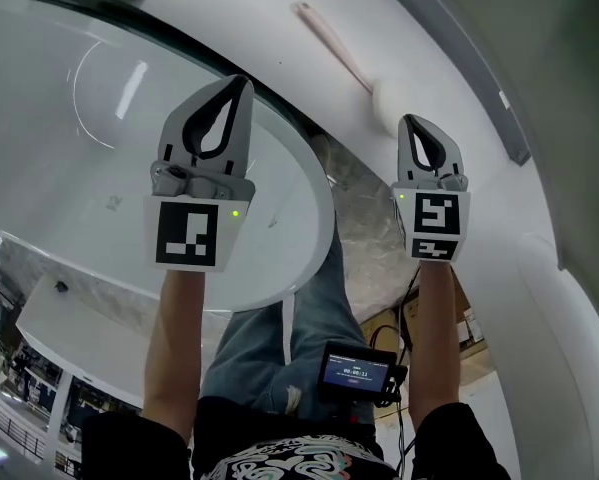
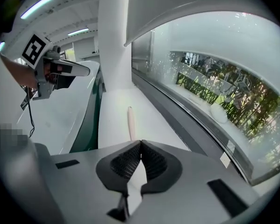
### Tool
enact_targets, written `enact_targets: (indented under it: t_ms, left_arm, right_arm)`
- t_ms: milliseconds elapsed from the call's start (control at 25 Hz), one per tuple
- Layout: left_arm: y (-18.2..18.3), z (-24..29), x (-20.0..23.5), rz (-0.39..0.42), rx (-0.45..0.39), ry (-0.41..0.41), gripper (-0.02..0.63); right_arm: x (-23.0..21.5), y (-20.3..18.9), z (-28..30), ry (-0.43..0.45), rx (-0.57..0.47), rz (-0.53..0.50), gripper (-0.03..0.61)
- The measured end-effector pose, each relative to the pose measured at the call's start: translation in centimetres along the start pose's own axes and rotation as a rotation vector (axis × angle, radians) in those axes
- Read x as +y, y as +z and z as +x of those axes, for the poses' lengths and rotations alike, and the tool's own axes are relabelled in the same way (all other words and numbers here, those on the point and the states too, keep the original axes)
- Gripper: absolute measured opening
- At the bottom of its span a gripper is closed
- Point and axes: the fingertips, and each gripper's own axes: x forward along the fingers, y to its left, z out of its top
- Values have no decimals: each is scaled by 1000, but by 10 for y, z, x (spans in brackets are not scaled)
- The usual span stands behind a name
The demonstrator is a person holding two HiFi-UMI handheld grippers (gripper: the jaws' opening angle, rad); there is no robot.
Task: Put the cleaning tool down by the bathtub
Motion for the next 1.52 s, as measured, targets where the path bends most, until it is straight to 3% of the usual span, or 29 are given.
enact_targets:
  t_ms: [160, 360, 520, 1280, 1520]
  left_arm:
    - [15, -12, -6, 6, -31, 5, 15]
    - [35, -38, -9, -54, -47, 2, 15]
    - [60, -49, -11, 4, -84, -8, 15]
    - [169, -165, -19, 60, -176, 40, 15]
    - [184, -193, -30, 115, -118, 38, 15]
  right_arm:
    - [-5, 12, -23, -20, -70, -5, 28]
    - [6, 34, -48, -18, -82, 11, 28]
    - [1, 61, -68, -40, -132, 20, 28]
    - [11, 144, -219, -151, -266, 55, 28]
    - [8, 157, -259, -184, -300, 50, 28]
